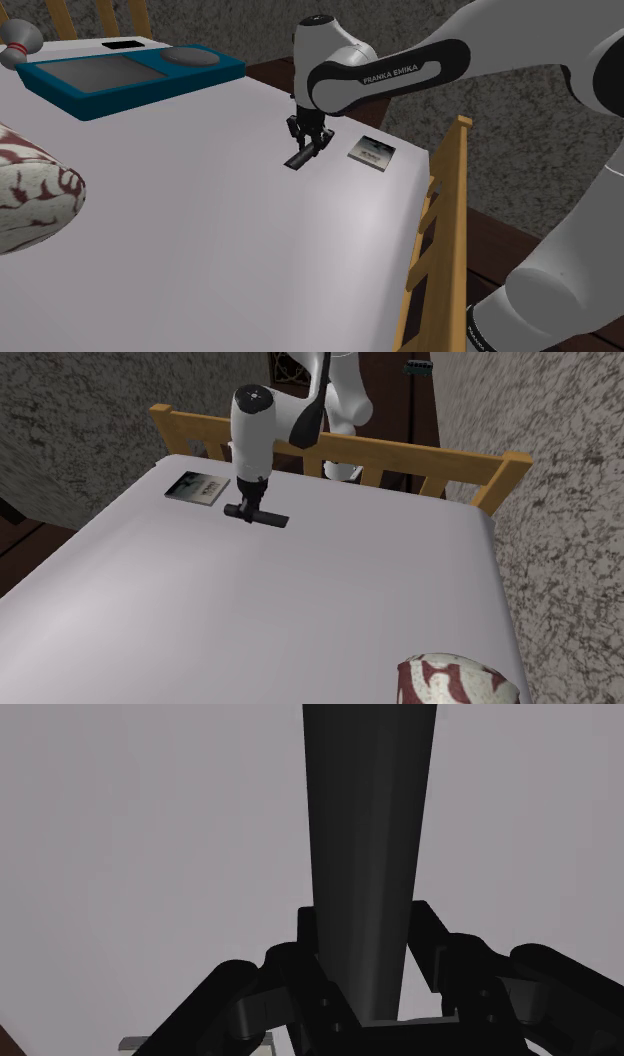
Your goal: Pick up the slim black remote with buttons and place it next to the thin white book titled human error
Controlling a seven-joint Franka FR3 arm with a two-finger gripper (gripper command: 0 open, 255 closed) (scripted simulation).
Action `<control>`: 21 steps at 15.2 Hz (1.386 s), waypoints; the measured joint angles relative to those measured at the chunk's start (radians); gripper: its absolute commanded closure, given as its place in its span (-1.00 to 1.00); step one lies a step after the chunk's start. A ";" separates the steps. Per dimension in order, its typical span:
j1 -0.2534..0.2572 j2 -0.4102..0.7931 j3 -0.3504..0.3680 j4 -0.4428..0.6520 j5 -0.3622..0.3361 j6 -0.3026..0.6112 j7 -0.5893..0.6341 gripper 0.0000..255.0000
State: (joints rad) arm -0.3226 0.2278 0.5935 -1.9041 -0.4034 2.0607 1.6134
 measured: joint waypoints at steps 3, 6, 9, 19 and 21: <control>-0.055 -0.044 -0.021 -0.055 0.023 0.040 -0.074 1.00; -0.103 -0.075 -0.044 -0.092 0.043 0.070 -0.147 1.00; -0.151 -0.102 -0.073 -0.132 0.058 0.107 -0.221 1.00; -0.290 -0.117 -0.174 -0.146 0.088 0.170 -0.470 1.00; -0.312 -0.097 -0.192 -0.121 0.086 0.172 -0.510 1.00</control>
State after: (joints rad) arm -0.6344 0.1307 0.4010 -2.0253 -0.3176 2.2330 1.1031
